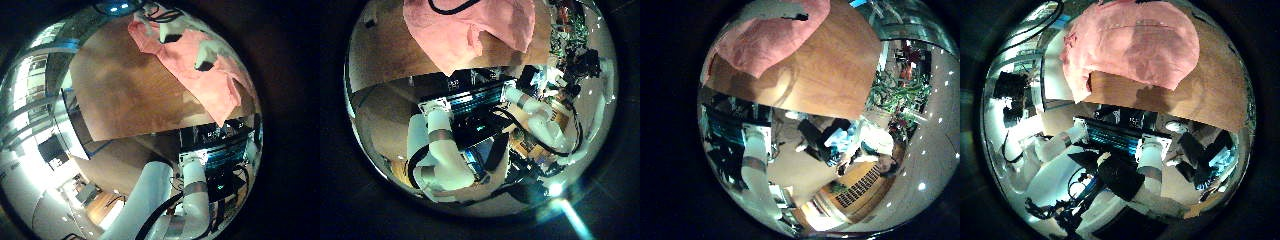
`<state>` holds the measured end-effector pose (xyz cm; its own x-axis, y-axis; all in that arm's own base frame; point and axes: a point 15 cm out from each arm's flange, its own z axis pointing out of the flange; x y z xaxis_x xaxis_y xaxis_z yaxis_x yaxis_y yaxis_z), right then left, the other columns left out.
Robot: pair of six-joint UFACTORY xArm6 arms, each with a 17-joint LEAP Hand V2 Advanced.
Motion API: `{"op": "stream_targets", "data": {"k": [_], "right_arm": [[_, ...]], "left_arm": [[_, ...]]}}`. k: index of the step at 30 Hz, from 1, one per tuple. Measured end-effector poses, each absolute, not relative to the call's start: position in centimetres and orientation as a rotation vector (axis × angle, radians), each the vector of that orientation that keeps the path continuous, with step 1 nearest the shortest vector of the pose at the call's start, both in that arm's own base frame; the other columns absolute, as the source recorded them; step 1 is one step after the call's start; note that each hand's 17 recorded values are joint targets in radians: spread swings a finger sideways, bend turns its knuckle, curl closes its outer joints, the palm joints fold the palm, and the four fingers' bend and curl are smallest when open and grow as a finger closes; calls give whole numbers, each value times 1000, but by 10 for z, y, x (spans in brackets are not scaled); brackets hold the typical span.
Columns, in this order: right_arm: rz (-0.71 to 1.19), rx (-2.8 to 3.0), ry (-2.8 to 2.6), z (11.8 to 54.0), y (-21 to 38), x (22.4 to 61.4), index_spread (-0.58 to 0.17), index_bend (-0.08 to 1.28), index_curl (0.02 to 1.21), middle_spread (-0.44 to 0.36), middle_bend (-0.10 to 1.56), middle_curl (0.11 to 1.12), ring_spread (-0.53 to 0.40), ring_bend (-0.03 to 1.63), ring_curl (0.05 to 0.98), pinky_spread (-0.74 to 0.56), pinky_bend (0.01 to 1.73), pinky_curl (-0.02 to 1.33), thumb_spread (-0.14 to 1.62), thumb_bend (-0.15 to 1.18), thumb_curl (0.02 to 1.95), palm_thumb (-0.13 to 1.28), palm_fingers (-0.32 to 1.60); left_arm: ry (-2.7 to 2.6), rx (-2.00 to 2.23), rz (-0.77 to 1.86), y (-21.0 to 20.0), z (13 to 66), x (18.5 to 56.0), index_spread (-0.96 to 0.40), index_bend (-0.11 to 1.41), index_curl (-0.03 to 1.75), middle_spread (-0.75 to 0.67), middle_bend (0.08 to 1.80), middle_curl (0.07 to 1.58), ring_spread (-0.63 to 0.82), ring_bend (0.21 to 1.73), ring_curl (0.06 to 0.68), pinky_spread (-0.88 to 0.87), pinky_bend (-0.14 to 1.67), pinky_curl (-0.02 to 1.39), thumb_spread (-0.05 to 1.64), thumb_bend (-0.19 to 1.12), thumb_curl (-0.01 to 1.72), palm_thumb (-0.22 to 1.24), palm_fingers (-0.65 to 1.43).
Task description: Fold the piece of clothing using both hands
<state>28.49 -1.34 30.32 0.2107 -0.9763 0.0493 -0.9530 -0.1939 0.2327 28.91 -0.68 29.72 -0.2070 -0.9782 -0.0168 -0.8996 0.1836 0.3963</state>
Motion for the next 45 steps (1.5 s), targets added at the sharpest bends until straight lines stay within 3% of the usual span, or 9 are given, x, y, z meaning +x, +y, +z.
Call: {"op": "stream_targets", "data": {"k": [20,45], "right_arm": [[-216,2231,-1930,303,-18,279,-282,168,302,55,208,361,141,586,234,403,665,178,1192,-17,258,311,233],[-260,2222,-1921,308,-14,273,-275,168,306,68,216,364,155,588,232,417,673,172,1204,-17,255,335,252]], "left_arm": [[-2254,1762,-521,-4,267,286,-11,160,326,183,195,399,239,750,196,349,371,369,1003,-24,284,29,170],[-2334,1778,-488,-37,247,293,41,165,323,206,197,393,269,744,203,363,372,362,1035,-22,284,86,166]]}}
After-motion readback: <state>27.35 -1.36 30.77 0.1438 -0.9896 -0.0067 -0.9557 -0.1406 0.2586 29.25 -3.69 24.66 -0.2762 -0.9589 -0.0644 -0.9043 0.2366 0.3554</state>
